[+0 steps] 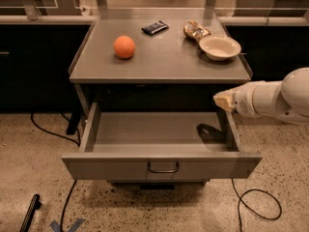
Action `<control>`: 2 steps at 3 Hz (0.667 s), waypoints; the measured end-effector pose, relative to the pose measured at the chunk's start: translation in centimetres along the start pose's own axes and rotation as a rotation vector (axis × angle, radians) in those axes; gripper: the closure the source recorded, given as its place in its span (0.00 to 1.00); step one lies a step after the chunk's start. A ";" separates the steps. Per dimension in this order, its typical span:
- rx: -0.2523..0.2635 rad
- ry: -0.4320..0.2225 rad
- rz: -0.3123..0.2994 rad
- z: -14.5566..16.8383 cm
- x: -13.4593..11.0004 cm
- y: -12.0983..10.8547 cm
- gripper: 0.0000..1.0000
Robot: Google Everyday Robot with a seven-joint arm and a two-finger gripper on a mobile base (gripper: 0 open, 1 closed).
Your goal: Open top drawer
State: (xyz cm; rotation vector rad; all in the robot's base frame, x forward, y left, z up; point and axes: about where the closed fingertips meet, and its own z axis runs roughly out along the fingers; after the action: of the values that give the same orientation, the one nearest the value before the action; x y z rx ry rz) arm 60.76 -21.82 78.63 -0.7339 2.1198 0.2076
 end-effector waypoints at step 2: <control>0.059 -0.031 -0.008 -0.3 -1.1 -1.4 0.58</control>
Offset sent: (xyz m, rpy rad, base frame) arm 0.0110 -0.0077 0.0121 -0.0143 -0.0536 -0.0380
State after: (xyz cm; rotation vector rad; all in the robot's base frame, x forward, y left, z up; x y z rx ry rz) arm 61.86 -22.58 79.85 -0.6995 2.0844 0.1508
